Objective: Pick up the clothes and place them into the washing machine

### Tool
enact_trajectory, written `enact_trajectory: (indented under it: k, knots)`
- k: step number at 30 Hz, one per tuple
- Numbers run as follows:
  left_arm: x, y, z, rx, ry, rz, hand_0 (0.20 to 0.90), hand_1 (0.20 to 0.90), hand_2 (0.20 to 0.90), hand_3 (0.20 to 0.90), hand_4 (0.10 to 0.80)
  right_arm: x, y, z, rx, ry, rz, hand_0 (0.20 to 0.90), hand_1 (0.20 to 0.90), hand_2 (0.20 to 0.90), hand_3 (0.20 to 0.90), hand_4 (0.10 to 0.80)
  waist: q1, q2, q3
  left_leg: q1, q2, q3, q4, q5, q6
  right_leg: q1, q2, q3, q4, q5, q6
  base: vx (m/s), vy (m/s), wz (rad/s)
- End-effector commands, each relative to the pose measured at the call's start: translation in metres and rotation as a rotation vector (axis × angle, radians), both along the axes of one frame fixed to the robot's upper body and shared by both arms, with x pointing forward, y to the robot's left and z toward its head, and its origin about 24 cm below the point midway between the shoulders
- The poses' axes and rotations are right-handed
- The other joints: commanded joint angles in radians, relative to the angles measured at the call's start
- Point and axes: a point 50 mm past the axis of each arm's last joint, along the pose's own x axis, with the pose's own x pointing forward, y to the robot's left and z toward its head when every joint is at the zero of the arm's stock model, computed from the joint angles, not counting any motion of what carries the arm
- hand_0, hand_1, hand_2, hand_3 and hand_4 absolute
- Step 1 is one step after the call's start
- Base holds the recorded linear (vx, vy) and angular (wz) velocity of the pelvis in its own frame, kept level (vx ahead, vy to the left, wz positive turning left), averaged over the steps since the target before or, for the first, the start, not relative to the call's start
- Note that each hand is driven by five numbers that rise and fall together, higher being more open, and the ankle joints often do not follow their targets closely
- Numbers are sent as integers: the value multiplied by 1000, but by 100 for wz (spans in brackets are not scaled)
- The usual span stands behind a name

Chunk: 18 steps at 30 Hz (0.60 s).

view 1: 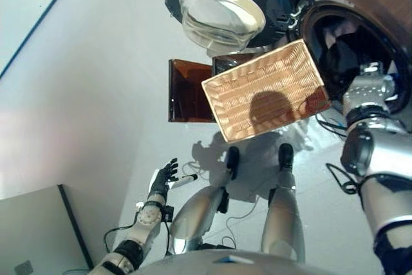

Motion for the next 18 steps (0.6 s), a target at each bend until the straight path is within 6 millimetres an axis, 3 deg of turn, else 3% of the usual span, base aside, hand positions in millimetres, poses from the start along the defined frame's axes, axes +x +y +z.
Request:
enact_trajectory:
  k: [1,2,5,12,18]
  knots:
    - [-15,14,-4,29,11,-16,900,900,900,900,800,-40,-47,134,-439,-206,-166,200,200,200,200,300,17,-6,-90,-25,0,-20,-6,-29,-79,-14,22,-23,131,-169,-30,15,-19,7]
    - [-15,12,-3,28,4,-39,900,900,900,900,800,-48,-52,150,-456,-210,-195,200,200,200,200,300,22,7,-95,-26,1,-21,-6,-27,-81,-19,21,-25,134,-171,-30,9,-15,5]
    - [-15,10,-2,23,0,-59,900,900,900,900,800,-57,-57,162,-432,-241,-233,200,200,200,200,300,27,23,-99,-32,-1,-22,-7,-25,-84,-25,19,-25,137,-174,-30,12,-11,5]
    - [-14,7,-2,21,5,-58,900,900,900,900,800,-73,-61,176,-305,-404,-349,200,200,200,200,300,31,56,-103,-44,-7,-30,-8,-19,-88,-42,17,-24,150,-182,-32,13,-4,6]
    - [-12,3,-2,25,1,-55,900,900,900,900,800,-82,-64,178,-248,-429,-428,200,200,200,200,300,28,77,-99,-53,-16,-35,-9,-14,-91,-53,12,-25,163,-189,-33,14,-2,8]
